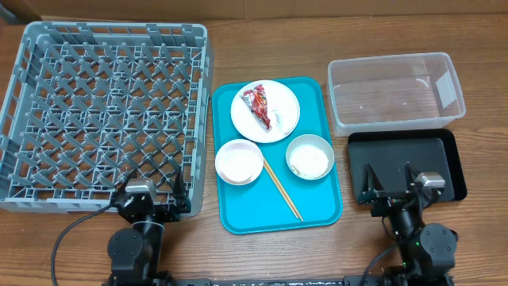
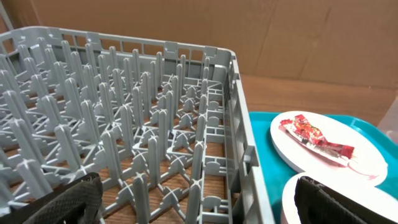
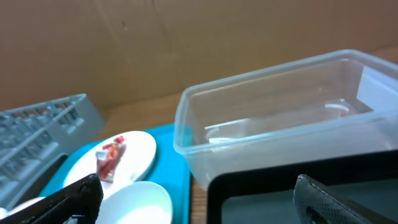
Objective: Sort waste into correct bins and load items into the dishwasher
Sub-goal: 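Move the right gripper to the red wrapper on the white plate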
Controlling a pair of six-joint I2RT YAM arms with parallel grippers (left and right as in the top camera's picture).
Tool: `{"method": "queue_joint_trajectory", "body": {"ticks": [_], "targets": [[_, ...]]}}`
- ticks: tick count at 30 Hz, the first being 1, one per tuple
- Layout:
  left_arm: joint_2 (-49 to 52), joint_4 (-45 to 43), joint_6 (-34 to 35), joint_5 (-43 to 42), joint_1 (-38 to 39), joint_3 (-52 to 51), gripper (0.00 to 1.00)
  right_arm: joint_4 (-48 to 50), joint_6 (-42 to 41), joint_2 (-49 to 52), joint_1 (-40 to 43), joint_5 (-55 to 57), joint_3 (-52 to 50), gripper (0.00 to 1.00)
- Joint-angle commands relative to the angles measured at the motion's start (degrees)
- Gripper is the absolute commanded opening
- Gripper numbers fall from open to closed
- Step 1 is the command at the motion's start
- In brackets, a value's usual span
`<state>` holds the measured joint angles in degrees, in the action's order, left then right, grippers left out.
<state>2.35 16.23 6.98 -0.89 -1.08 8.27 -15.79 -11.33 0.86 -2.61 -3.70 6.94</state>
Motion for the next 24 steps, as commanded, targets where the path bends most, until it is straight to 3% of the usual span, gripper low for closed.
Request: {"method": "queue_joint_trajectory", "body": {"ticks": [1,10,19,24], "targets": [[3.7,2.2,0.3,-0.6,0.3,6.7,1.0,-2.8,-0.9,0.5,0.1,-1.0,6.1,1.0],[22.7,12.7,0.7,-0.2,0.4,22.6,1.0,-12.8,-0.7,13.5,0.1,-1.7,19.9,1.0],[41.4,27.5,1.0,-2.1,0.3,40.2,1.0,-20.3,1.9,34.5,0.1,-6.2,34.9,1.0],[48.7,33.2,2.1,-5.1,0.3,47.4,1.0,-30.8,4.3,48.5,0.1,-9.2,47.1,1.0]]}}
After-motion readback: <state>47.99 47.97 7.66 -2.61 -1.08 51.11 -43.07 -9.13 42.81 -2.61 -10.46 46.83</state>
